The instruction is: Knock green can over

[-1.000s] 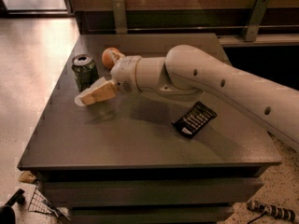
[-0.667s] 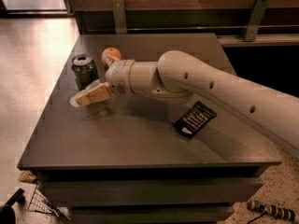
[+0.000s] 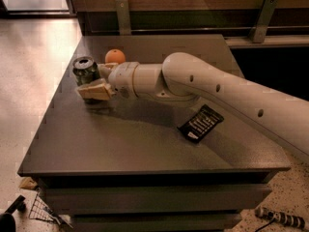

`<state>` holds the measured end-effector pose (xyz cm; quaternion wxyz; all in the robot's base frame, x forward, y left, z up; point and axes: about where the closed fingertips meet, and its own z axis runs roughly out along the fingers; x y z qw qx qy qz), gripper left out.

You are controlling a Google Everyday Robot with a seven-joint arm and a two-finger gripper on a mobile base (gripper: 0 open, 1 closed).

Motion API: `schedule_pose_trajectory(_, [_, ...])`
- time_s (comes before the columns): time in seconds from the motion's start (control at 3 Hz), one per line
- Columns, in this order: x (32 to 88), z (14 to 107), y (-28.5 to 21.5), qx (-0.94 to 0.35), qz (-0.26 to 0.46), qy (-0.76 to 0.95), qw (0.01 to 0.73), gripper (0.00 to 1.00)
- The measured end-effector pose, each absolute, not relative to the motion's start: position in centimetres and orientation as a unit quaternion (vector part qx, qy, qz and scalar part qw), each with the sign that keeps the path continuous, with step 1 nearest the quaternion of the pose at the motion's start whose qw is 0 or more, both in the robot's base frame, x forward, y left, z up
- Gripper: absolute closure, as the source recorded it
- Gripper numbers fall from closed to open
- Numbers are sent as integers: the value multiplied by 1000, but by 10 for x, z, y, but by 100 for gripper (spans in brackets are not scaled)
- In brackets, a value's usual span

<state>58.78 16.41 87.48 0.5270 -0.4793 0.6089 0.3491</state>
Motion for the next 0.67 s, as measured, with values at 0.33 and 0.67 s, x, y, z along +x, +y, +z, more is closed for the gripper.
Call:
schedule_pose_trajectory(0.33, [587,875,166,-480,350,608,526,65])
schedule_pose_trajectory(0.67, [586,875,168,-482,351,607,526,88])
